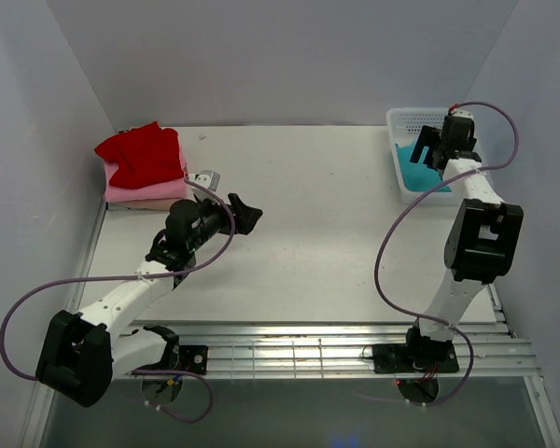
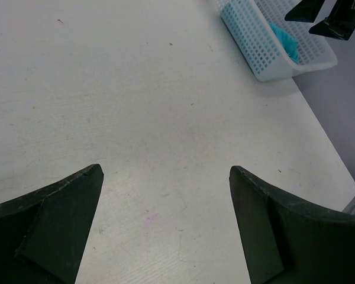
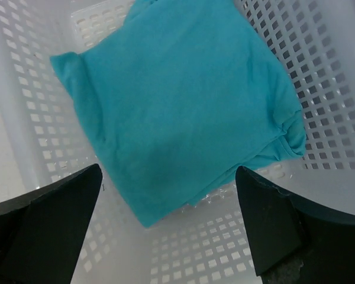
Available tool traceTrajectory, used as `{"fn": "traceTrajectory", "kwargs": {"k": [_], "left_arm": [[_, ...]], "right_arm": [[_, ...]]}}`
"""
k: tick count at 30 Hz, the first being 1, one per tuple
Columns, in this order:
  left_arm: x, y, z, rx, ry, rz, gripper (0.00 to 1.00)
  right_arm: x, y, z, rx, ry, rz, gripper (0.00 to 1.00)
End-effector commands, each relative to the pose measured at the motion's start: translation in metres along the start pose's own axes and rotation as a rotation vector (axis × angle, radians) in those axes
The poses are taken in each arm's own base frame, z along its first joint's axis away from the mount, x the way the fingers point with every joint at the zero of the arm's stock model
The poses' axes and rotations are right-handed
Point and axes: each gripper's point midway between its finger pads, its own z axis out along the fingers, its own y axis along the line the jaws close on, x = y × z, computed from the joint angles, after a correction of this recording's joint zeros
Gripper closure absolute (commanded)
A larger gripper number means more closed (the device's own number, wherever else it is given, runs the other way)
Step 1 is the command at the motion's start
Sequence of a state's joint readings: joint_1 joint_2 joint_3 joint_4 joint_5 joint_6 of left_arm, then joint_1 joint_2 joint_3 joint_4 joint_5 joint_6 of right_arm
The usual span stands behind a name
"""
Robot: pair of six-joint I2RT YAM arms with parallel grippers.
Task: Fold and stack the t-shirts
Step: Move the tshirt to the center of the board
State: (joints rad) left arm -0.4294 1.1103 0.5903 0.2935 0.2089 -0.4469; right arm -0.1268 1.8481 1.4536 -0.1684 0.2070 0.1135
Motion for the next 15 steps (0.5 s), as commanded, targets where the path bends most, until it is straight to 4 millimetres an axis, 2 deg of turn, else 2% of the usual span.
{"fn": "traceTrajectory", "kwargs": {"k": [1, 3, 4, 6, 10, 15], "left_arm": [[-0.004, 0.005, -0.003, -0.031, -0.017, 0.024, 0.02], [-0.002, 0.008, -0.003, -0.042, -0.011, 0.025, 0.02], [-0.001, 0.009, -0.003, -0.046, -0.009, 0.025, 0.02], [0.0, 0.01, -0.003, -0.053, -0.006, 0.026, 0.02], [0.002, 0.014, -0.006, -0.07, -0.005, 0.038, 0.02], [0.002, 0.018, -0.012, -0.095, -0.014, 0.042, 0.02]], "right_arm": [[0.0, 0.009, 0.023, -0.047, 0.077, -0.011, 0.0], [0.021, 0.008, 0.037, -0.045, 0.15, -0.024, 0.0], [0.019, 0.009, 0.041, -0.05, 0.152, -0.024, 0.0], [0.034, 0.007, 0.051, -0.045, 0.205, -0.025, 0.04], [0.047, -0.003, 0.062, 0.004, 0.259, -0.04, 0.07], [0.057, -0.017, 0.066, 0.074, 0.289, -0.055, 0.15]]}}
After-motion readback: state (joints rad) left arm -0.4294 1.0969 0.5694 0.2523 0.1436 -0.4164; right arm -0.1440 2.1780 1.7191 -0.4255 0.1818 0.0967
